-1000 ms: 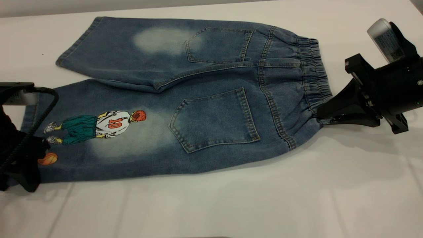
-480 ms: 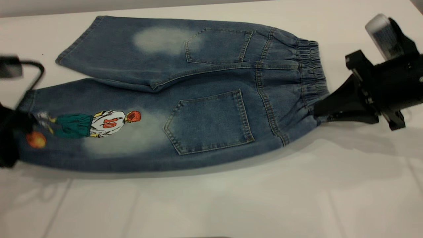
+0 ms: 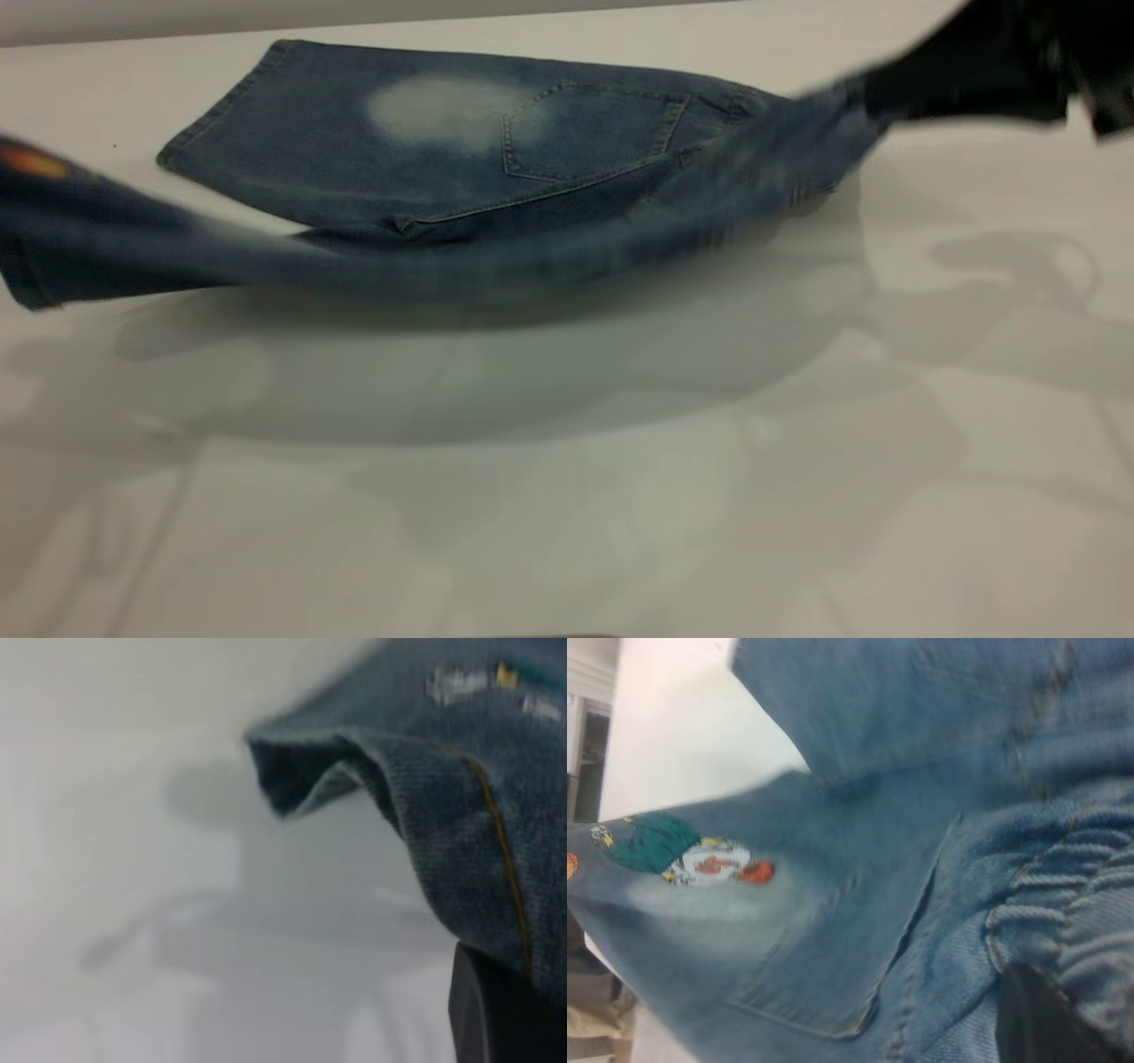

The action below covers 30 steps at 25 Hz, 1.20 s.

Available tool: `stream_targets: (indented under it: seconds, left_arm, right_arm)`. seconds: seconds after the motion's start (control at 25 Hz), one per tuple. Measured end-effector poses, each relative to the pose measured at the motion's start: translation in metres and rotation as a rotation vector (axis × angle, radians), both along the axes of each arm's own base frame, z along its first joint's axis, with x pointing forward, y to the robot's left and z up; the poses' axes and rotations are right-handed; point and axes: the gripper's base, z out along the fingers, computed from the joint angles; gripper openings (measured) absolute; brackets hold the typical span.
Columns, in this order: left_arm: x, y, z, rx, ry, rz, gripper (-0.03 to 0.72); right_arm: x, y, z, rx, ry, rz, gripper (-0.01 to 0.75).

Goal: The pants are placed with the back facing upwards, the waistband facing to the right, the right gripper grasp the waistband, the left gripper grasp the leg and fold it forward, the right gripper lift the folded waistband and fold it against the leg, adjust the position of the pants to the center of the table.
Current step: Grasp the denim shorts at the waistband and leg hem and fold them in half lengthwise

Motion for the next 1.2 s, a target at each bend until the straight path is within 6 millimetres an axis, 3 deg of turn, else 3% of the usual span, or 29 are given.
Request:
stream_targets:
  seconds: [0.16, 0.36, 0.64, 0.8, 1.0, 1.2]
  left_arm:
    - [0.015, 0.000, 0.013, 0.002, -0.093, 0.001, 0.025]
    - [0.047, -0.001, 0.013, 0.004, -0.172, 0.006, 0.025]
    - [0.103, -0.032, -0.011, 0.004, -0.238, -0.074, 0.025]
    - [0.134, -0.048, -0.026, 0.017, -0.269, -0.125, 0.025]
    - [0.165, -0.053, -0.043, 0.033, -0.305, -0.142, 0.025]
    - [0.182, -0.055, -0.055, 0.046, -0.352, -0.153, 0.025]
  right_arm:
    - [0.021, -0.003, 0.017, -0.037, -0.030, -0.003, 0.036]
    - [0.042, -0.008, 0.009, -0.076, 0.005, -0.040, 0.036]
    - [0.064, -0.013, -0.020, -0.109, 0.050, -0.073, 0.036]
    - [0.077, -0.016, -0.026, -0.131, 0.037, -0.092, 0.036]
    - [0.091, -0.021, -0.035, -0.171, 0.029, -0.134, 0.036]
    - [0.097, -0.029, -0.040, -0.213, 0.035, -0.243, 0.036]
